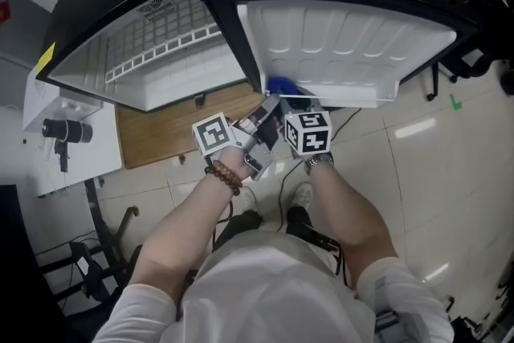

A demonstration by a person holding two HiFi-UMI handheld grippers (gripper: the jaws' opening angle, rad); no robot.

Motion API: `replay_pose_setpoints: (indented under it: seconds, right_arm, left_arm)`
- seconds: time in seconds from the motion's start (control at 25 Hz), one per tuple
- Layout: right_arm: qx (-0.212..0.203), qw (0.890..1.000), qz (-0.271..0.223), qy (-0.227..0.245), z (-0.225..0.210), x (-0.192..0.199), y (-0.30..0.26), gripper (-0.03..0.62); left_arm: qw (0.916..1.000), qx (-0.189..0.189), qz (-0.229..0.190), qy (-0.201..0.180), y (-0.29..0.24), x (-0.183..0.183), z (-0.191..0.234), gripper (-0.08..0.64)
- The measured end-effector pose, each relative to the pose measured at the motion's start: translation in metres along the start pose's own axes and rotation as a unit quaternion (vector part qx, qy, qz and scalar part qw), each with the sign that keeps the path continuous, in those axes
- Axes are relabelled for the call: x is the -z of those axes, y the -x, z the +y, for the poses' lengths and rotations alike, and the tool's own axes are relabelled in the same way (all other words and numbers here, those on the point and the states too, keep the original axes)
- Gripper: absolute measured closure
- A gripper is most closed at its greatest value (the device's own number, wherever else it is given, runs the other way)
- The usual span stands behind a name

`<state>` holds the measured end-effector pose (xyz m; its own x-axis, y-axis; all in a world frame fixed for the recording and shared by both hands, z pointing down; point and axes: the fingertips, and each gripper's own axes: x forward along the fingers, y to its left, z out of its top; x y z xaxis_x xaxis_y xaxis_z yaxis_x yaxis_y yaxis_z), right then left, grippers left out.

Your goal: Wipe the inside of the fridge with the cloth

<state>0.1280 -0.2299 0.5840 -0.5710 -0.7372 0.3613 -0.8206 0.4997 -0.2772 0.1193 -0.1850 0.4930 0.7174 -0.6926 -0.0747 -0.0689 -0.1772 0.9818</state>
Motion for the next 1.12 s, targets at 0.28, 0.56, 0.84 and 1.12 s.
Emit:
replay_pose_setpoints:
  seconds: [0.28, 0.56, 0.84, 1.12]
  right_arm:
    - [0.012, 1.0, 0.005, 0.013, -0.007, 0.002, 0.003, 0.499]
    - [0.034, 0.999, 0.01, 0.02, -0.018, 0.003, 0.011, 0.499]
    - [0.077, 0.997, 0.008, 0.013, -0.055, 0.003, 0.036, 0.499]
    - [0.115, 0.993, 0.004, 0.009, -0.095, 0.003, 0.062, 0.499]
  left_arm:
    - [1.0, 0.001, 0.001, 0.001, 0.0, 0.001, 0.0, 0.537]
    - [1.0, 0.0, -0.002, 0.002, 0.0, 0.0, 0.0, 0.537]
    - [1.0, 0.0, -0.006, 0.003, 0.0, -0.001, 0.0, 0.538]
    - [0.9999, -0.003, -0.01, 0.002, 0.002, 0.0, 0.002, 0.538]
